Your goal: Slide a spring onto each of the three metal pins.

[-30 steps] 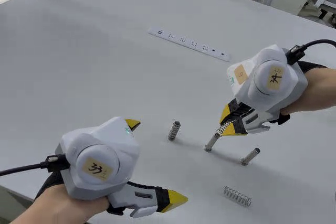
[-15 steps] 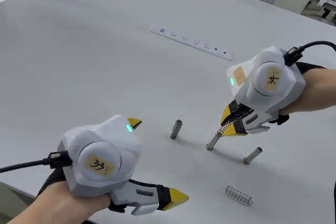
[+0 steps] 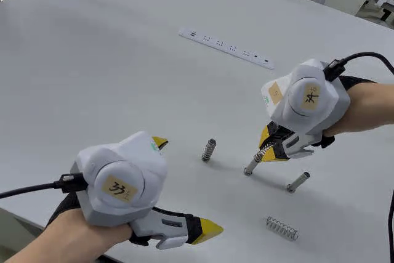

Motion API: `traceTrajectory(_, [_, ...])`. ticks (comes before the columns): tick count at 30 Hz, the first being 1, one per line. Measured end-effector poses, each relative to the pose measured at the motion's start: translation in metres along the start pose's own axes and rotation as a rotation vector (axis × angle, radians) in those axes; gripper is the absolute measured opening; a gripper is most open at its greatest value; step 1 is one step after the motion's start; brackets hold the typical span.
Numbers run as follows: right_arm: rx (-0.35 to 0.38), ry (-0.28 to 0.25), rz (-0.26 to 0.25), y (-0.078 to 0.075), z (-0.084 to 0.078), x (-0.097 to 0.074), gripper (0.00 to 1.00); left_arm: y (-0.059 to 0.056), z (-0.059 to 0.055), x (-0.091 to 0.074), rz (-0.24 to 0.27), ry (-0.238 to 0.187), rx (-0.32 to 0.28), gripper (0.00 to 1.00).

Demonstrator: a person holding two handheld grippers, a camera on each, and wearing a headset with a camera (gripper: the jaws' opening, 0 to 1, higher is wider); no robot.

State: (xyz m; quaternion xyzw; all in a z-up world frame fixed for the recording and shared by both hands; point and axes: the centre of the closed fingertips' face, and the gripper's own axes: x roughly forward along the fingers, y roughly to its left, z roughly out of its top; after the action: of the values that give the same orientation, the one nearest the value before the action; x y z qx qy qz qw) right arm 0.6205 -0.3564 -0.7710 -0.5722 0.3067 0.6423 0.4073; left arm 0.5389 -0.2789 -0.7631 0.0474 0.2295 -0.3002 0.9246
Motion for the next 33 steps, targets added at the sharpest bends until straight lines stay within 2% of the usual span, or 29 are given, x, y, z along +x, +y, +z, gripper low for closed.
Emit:
traceTrajectory(11, [-0.001,0.033,0.027,0.005,0.000,0.023,0.08,-0.002,-0.001,0.000,-0.007,0.003,-0.002,0.98])
traceTrajectory(33, [0.016,0.046,0.034,0.007,0.000,0.043,0.08,-0.004,-0.002,0.001,-0.009,0.001,-0.005,0.97])
